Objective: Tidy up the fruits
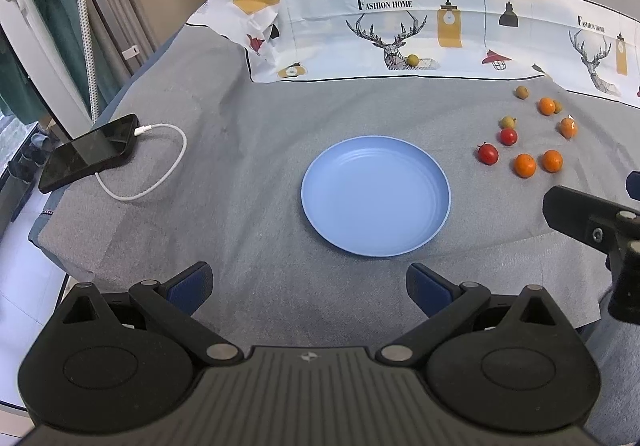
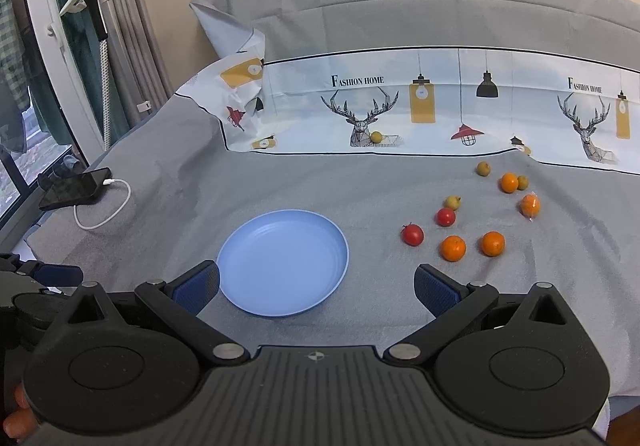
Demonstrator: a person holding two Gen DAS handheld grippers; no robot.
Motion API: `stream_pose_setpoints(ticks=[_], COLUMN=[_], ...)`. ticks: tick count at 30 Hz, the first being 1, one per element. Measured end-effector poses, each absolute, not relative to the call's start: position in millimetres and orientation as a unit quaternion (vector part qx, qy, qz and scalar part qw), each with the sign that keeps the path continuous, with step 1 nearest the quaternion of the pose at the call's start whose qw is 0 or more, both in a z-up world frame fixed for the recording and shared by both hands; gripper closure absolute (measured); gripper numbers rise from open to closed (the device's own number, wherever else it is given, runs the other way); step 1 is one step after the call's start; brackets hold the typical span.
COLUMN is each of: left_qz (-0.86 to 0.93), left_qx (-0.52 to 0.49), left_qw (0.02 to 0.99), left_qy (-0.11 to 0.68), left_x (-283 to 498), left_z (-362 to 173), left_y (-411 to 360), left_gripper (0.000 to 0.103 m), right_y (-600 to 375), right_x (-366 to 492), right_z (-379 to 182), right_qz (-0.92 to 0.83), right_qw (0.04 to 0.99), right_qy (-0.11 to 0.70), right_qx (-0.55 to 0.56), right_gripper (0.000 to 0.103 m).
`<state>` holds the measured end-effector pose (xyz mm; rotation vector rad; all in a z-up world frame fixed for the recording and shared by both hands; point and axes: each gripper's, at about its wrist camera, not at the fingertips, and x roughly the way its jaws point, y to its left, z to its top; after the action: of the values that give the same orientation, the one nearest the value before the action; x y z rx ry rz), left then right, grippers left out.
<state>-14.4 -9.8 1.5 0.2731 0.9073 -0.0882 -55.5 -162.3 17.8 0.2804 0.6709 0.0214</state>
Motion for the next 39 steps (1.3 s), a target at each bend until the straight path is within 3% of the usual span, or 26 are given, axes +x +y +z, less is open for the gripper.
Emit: stream_pose_setpoints(ticks=[39], left_qz=[-0.041], left_qx=[0.109], left_qw=[0.900], left_qy=[0.421], left_x=[-29], left_z=[16], left_y=[4], left_gripper=[0.000], right_y=[-154], right_x=[-70], right_z=[28], right_qz=[0.002], right_qw=[0.940], right_qy=[0.315], right_qx=[0.129], right_gripper=[0.000])
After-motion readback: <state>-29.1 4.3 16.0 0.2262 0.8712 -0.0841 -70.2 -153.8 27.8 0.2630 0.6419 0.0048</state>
